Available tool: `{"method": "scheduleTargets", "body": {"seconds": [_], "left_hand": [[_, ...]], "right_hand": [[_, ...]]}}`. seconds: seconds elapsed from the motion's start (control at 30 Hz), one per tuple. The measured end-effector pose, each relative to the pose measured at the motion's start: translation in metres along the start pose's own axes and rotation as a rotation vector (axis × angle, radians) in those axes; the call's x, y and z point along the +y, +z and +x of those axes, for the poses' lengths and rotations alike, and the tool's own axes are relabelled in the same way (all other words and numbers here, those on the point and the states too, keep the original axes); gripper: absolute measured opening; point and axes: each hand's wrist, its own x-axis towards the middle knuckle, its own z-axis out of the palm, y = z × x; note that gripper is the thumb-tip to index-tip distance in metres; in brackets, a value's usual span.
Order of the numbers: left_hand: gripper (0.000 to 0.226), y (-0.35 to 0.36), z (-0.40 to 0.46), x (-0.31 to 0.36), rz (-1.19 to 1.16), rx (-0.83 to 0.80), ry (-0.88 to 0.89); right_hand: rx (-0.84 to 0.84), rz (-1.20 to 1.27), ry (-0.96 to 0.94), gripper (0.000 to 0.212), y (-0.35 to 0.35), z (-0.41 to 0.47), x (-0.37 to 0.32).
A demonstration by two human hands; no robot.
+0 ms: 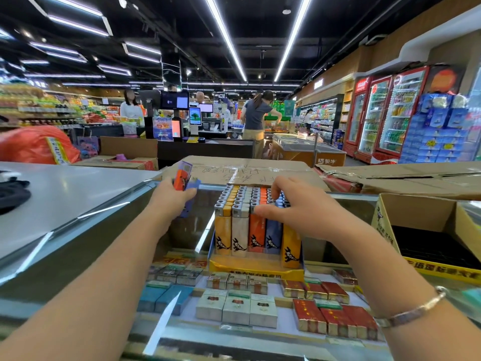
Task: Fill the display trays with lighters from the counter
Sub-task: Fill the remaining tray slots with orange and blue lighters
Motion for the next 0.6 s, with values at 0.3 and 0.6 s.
{"method": "scheduleTargets", "body": {"seconds": [0.3, 0.6], "left_hand": [[0.004, 0.009, -0.08, 0.059, -0.91, -0.137, 0.27], [0.027, 0.018, -0.097, 0.063, -0.598, -0.336, 0.43]], "right_hand": [[0.28, -0.029, -0.023, 0.037, -0.007, -0.002, -0.005], [0.268, 0.871, -0.266, 0.021, -0.02, -0.012, -0.023]]}}
